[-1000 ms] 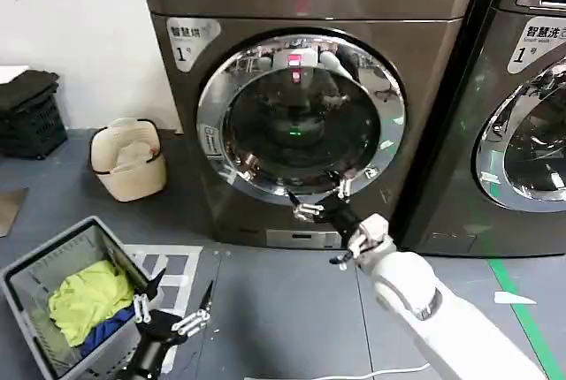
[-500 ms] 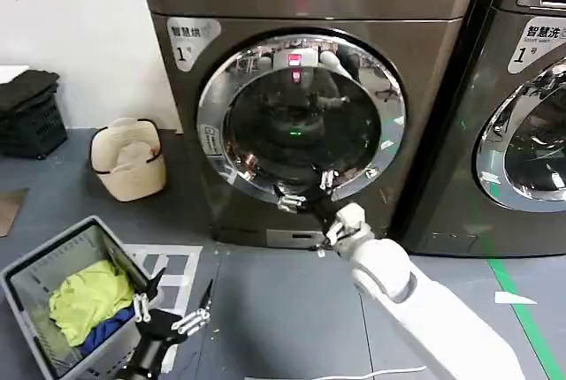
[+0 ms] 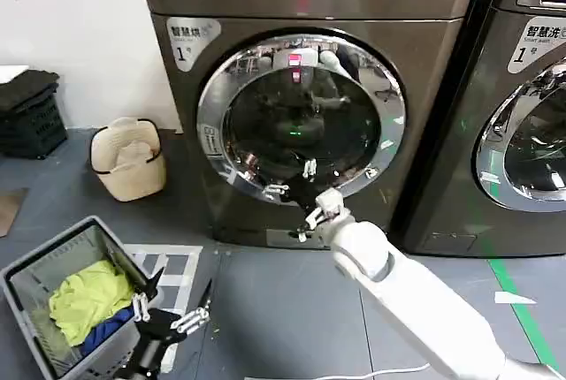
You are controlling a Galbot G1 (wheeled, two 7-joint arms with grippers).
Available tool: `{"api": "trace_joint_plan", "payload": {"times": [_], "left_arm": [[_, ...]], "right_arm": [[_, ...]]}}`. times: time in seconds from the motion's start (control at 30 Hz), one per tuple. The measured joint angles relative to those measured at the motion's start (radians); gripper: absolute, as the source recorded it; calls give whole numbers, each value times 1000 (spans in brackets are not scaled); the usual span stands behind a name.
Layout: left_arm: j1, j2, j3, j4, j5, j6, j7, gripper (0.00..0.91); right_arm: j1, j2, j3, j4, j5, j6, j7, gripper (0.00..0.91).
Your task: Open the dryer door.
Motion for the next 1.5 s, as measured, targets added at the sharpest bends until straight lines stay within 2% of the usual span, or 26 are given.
{"api": "trace_joint_plan", "payload": {"times": [0.6, 1.5], "left_arm": [[-1, -4, 1, 1, 0, -1, 0, 907], [0, -6, 2, 3, -2, -5, 0, 907]], "right_arm": [[72, 58, -57, -84, 5, -7, 8, 907], [146, 207, -100, -219, -3, -13, 42, 907]]}}
